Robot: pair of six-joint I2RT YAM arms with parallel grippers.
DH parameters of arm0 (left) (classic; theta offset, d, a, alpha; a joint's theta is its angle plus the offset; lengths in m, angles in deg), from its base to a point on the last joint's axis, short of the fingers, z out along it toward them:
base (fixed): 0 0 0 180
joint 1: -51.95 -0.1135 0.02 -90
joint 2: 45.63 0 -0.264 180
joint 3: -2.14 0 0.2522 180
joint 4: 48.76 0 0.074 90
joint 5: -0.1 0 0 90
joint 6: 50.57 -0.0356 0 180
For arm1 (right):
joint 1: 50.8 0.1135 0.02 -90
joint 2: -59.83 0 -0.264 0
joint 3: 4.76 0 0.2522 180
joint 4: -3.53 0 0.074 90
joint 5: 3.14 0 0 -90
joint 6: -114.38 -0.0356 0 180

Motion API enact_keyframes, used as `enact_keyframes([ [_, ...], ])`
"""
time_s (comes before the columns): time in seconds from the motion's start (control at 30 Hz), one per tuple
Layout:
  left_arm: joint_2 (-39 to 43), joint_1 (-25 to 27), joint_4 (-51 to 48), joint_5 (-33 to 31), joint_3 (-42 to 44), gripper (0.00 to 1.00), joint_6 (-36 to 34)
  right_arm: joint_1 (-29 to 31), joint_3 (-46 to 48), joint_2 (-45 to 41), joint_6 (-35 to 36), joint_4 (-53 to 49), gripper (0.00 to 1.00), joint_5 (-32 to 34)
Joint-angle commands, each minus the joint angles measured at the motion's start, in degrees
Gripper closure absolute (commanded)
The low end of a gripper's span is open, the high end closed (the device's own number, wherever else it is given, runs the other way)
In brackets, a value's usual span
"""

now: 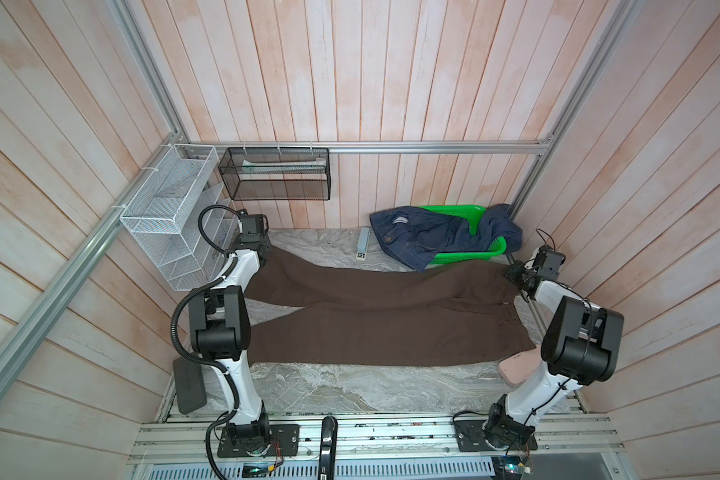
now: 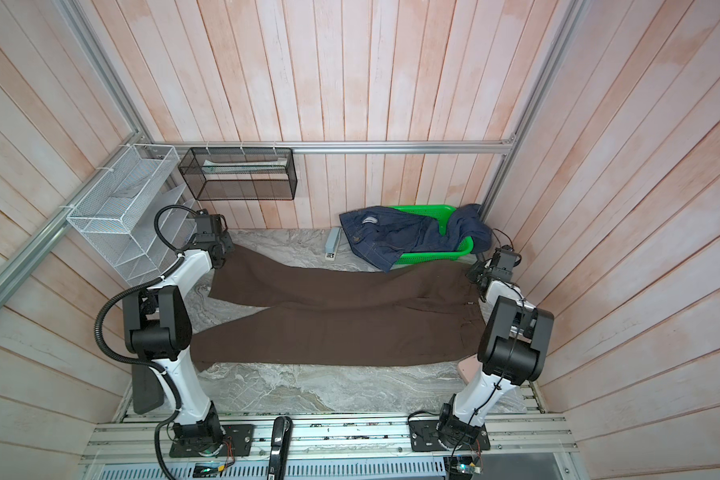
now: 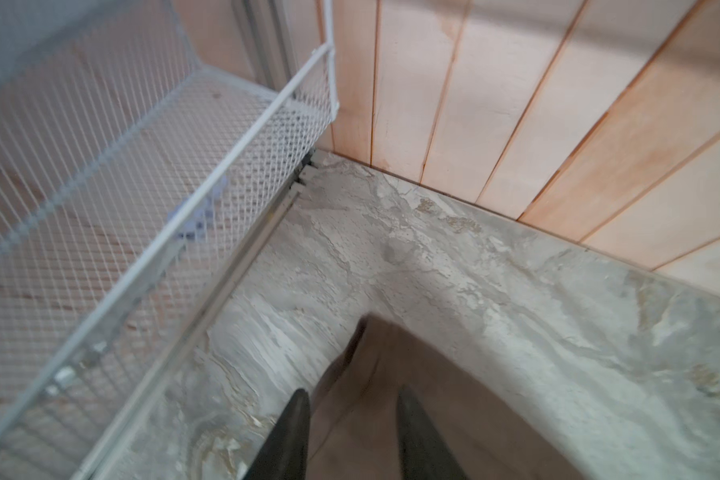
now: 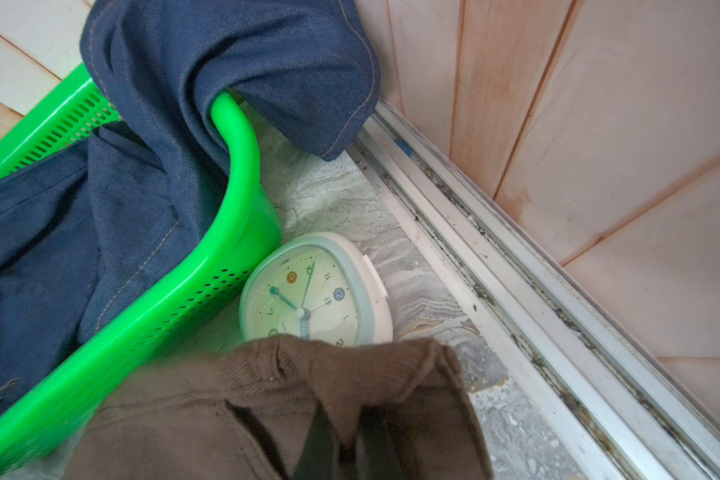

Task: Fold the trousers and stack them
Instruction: 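Release the trousers and move both grippers nearer the robot over the legs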

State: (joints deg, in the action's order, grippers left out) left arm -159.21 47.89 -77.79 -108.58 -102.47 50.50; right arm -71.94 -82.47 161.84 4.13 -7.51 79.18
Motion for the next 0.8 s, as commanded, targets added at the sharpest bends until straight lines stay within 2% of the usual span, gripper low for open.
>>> enact_keyframes([
  [0.0, 0.0, 0.2, -2.7, -1.0, -2.3, 0.48, -0.4, 0.4, -1.8, 0.2, -0.5, -1.8, 0.89, 1.4],
  [0.07, 1.6, 0.6, -3.5, -1.3, -2.6, 0.42, -0.6, 0.6, -2.1, -0.2, -0.5, -2.7, 0.75, 1.5],
  [0.13, 3.6, 1.0, -4.9, -1.5, -2.8, 0.38, -0.2, 0.7, -2.8, -0.7, -0.9, -4.4, 0.65, 1.8],
  [0.33, 12.7, 1.8, -12.3, 0.6, -1.8, 0.36, 5.9, 0.9, -8.3, -2.6, -5.6, -18.3, 0.44, 5.1],
  [0.5, 23.4, 1.9, -16.6, 5.2, 6.5, 0.37, 11.1, 1.6, -8.3, -8.6, -12.1, -27.8, 0.39, 8.9],
  [0.67, 34.0, 2.4, -18.2, 14.0, 18.6, 0.38, 15.3, 4.7, -3.1, -14.3, -21.2, -35.2, 0.39, 9.4],
  [0.77, 38.2, 3.4, -19.3, 17.9, 25.1, 0.39, 17.3, 6.0, 1.7, -18.2, -23.6, -38.4, 0.37, 9.1],
])
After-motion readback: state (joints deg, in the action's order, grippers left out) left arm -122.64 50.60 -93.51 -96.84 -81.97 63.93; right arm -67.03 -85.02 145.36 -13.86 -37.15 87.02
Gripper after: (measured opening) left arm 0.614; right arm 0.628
